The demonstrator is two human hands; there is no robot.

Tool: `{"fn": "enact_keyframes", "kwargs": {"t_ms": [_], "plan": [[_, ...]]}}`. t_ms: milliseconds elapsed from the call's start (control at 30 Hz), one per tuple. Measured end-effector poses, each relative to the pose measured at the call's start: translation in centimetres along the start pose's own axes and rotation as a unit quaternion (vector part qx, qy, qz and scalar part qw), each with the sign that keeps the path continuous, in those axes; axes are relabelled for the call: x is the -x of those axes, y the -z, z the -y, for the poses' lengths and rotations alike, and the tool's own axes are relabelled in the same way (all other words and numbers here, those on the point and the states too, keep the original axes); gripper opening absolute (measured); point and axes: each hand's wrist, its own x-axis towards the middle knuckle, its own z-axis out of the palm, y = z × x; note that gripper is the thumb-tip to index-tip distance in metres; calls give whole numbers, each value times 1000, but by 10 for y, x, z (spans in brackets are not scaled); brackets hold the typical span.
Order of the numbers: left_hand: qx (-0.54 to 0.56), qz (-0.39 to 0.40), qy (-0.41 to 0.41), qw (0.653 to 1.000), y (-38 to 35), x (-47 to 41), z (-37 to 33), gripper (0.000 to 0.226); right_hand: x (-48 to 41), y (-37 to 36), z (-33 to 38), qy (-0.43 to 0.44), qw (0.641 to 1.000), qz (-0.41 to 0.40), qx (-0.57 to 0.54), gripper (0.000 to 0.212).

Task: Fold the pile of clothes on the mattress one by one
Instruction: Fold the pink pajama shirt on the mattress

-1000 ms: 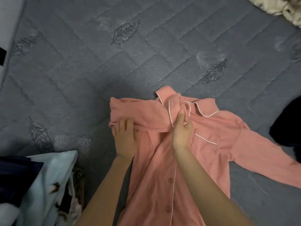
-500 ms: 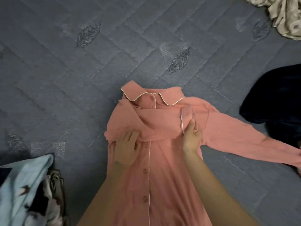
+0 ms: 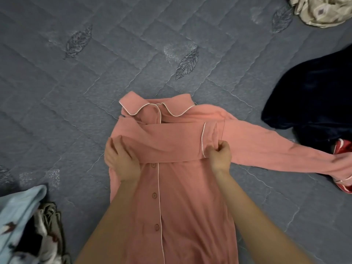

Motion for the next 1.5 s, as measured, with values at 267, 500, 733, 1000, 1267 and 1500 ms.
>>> {"fn": "enact_keyframes", "kwargs": {"t_ms": [267,500,733,1000,1267,1500], "plan": [[167,28,148,974,10,-43,19,33,-1,-19,3,94,991,-51,85,53],[177,38,110,977,14,-61,20,24,-1,-33,16,75,995,-63,17,34],[75,-73,209,972,22,-75,29,23,1,-45,18,118,990,-71,5,28],[-37,-17,0,999,-1,-49,29,46,-9,-38,9,114,991,-36,68,49],[-72,183,-324,925,-36,10,-71,50,1,26,7,199,929,22,311,69],[-64,247,-370,893,-68,65,-153,59,-27,123,0,194,923,-12,331,64]]}}
